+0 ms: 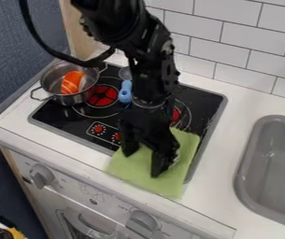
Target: Move the green cloth to the bottom right corner of the stove
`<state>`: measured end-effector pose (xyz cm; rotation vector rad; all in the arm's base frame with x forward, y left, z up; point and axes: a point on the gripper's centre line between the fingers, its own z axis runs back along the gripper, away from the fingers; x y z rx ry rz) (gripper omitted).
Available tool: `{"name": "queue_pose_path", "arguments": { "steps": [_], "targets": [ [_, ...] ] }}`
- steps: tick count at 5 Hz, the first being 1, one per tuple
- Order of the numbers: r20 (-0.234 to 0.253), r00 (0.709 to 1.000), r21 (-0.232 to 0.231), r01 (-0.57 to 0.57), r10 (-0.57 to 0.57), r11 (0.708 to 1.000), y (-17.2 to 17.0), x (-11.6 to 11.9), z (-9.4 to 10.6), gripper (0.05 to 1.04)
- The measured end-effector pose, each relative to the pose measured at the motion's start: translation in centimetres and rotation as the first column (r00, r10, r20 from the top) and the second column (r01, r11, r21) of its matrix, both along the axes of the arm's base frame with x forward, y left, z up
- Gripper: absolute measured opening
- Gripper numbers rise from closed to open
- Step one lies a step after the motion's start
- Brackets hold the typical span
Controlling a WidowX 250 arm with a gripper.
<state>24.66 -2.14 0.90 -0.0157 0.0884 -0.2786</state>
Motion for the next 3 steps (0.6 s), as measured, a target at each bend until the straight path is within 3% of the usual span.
{"name": "queue_pose_path", "arguments": {
  "steps": [1,2,3],
  "targets": [
    [0.024,1.0,-0.005,0.001,-0.001,1.0,-0.3,0.7,0.4,0.999],
    [0.133,0.99,-0.028,-0.035,0.038,0.999,-0.7,1.6,3.6,0.999],
    [0.161,0.984,-0.018,-0.076,0.078,0.997,-0.6,1.6,4.8,0.999]
  ]
}}
